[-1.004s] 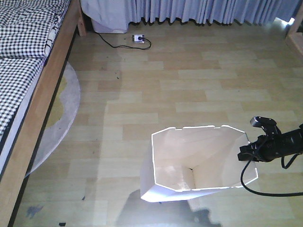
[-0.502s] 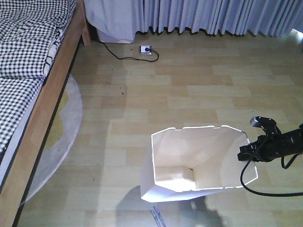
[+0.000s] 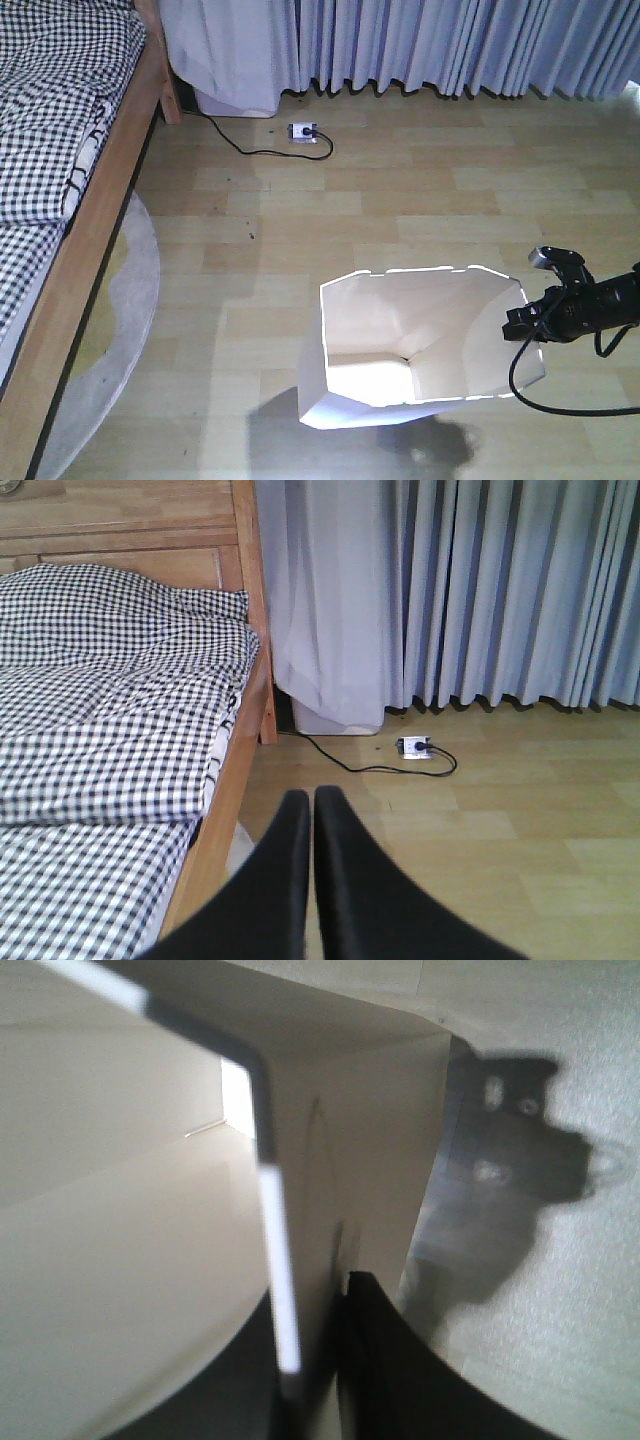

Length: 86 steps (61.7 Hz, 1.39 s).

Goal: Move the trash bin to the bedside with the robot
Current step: 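Drive on to the floor beside the bed near the curtains, bin held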

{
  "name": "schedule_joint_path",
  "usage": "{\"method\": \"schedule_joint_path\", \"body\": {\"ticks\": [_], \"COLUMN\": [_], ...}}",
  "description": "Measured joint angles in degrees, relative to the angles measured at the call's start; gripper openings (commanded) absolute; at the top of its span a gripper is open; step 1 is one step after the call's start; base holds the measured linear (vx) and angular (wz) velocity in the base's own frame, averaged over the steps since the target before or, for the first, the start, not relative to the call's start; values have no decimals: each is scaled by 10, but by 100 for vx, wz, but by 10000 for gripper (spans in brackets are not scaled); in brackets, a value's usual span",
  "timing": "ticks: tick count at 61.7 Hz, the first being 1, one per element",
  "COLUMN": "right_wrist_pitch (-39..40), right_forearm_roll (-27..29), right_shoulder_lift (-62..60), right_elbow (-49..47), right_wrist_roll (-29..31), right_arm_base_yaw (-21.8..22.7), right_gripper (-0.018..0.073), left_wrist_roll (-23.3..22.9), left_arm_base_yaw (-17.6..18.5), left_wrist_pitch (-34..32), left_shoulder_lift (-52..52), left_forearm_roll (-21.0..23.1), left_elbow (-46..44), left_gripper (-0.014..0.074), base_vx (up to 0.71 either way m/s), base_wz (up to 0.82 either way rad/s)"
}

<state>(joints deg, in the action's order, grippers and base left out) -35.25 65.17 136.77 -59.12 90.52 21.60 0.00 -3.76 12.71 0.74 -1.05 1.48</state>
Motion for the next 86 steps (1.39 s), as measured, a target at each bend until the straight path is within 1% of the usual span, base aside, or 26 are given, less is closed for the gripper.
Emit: {"method": "schedule_joint_path", "body": {"ticks": [86], "right_wrist_pitch": [1], "right_forearm_roll": [1], "right_shoulder_lift": [0], "right_elbow": [0], "right_wrist_roll": [0], "right_arm_base_yaw": [0], "right_gripper": [-5], "left_wrist_roll": [0], "left_arm_base_yaw": [0], "left_wrist_pitch": [0], "left_shoulder_lift": [0], "left_forearm_roll": [0], "left_elbow": [0], "left_gripper": [-6], "base_vx": [33], "base_wz": [2]}}
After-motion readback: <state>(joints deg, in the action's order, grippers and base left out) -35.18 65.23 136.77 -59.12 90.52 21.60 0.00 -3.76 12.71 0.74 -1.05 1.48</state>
